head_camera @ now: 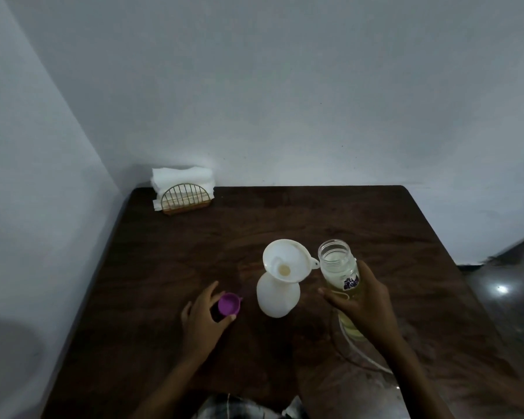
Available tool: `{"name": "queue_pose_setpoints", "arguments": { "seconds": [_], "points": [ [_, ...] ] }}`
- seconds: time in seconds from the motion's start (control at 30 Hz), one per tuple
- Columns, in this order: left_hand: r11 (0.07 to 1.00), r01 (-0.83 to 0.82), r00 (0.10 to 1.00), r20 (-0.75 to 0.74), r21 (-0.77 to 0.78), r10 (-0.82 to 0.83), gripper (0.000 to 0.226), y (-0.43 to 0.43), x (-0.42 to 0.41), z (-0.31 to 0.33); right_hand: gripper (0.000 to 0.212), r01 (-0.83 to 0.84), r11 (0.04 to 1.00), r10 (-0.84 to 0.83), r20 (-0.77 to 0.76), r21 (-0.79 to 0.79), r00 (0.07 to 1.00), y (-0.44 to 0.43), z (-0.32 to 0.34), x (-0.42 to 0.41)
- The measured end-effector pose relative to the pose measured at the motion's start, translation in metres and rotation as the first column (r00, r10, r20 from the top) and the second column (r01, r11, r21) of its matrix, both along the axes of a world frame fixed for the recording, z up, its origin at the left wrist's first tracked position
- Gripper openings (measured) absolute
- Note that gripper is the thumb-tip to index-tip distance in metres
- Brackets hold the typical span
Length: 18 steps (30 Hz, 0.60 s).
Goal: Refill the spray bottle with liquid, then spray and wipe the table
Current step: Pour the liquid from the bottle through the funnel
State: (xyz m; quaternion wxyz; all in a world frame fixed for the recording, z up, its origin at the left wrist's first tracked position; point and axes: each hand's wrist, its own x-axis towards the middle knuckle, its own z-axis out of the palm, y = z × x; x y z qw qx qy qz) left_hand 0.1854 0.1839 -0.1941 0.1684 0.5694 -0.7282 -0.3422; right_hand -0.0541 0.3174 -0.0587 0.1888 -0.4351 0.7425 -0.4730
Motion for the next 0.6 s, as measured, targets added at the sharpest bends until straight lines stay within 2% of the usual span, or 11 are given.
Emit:
{"name": "queue_pose_setpoints", "arguments": {
  "seconds": [0.1, 0.17, 0.23, 0.37, 0.43, 0.6],
  "points": [
    [0.995, 0.094, 0.988, 0.118, 0.025, -0.097, 0.119, -0.001, -0.005, 0.01, 0.046, -0.014, 1.0, 0.014, -0.019, 0.025, 1.0, -0.001, -0.001, -0.002],
    [0.979, 0.204, 0.97, 0.132, 0.027, -0.206, 0.133, -0.001, -0.012, 0.028, 0.048, -0.017, 0.999, 0.018, -0.029, 0.042, 0.999, -0.001, -0.002, -0.005],
    [0.957, 0.289, 0.957, 0.041, -0.017, -0.288, 0.133, 0.001, -0.024, 0.055, 0.049, -0.033, 0.998, 0.035, -0.054, 0.046, 0.998, -0.002, 0.0, -0.009],
    [0.916, 0.355, 0.91, -0.156, -0.186, -0.384, 0.122, 0.004, -0.05, 0.108, 0.044, -0.074, 0.994, 0.083, -0.12, 0.074, 0.989, -0.004, 0.005, -0.017],
    [0.886, 0.409, 0.886, -0.138, -0.219, -0.443, 0.121, 0.001, -0.061, 0.121, 0.041, -0.084, 0.992, 0.097, -0.148, 0.089, 0.984, -0.005, 0.006, -0.021],
    [0.86, 0.493, 0.866, -0.022, -0.133, -0.5, 0.125, -0.009, -0.079, 0.13, 0.041, -0.087, 0.981, 0.133, -0.275, 0.171, 0.952, -0.008, 0.004, -0.032]
  ]
}}
